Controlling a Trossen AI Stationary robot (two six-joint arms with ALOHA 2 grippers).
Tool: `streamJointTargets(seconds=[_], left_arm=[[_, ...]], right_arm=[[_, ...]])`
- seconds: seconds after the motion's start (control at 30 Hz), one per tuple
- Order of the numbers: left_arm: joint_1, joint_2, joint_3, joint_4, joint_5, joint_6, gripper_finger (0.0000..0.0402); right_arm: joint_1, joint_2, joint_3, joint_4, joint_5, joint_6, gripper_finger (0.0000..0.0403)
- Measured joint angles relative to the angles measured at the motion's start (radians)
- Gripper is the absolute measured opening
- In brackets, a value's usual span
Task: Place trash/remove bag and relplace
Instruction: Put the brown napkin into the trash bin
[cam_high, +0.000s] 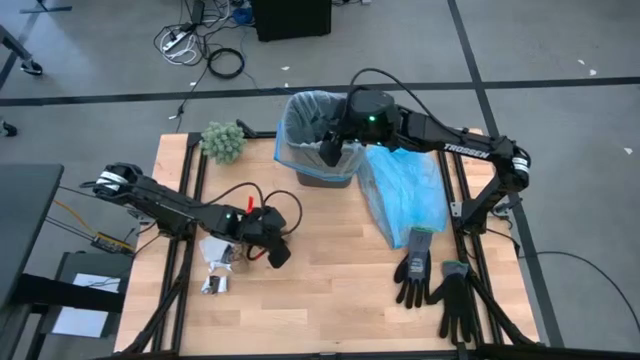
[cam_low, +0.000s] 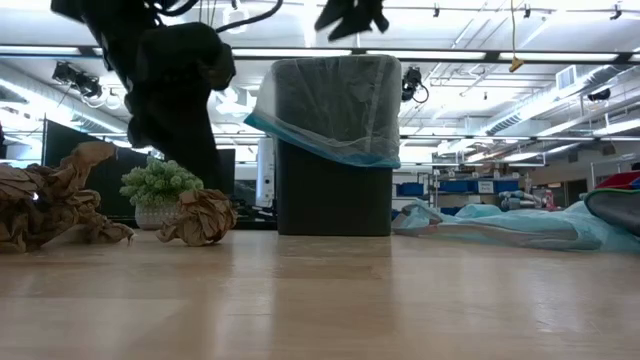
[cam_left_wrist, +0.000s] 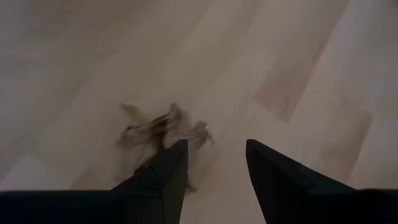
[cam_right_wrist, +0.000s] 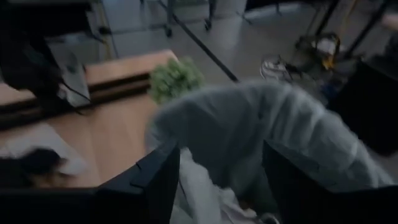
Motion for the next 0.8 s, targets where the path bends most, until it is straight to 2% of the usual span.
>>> streamJointTargets(seconds=[0.17, 0.5, 0.63, 0.8], left_arm=[[0.000, 0.038, -0.048, 0.102, 0.011, 0.041, 0.0172], [-0.001, 0.218, -0.045, 0.108, -0.013, 0.084, 0.0164], [-0.001, 0.258, -0.041, 0.102, -0.024, 0.083, 0.0132], [0.000, 0.256, -0.045, 0.096, -0.041, 0.080, 0.0049]], right_arm=[[0.038, -0.052, 0.000, 0.032, 0.004, -0.021, 0.0210], [0.099, -0.147, 0.000, 0.042, 0.106, -0.040, 0.0209], [0.118, -0.172, 0.000, 0.043, 0.129, -0.051, 0.0200], [0.129, -0.185, 0.000, 0.040, 0.136, -0.060, 0.0174]])
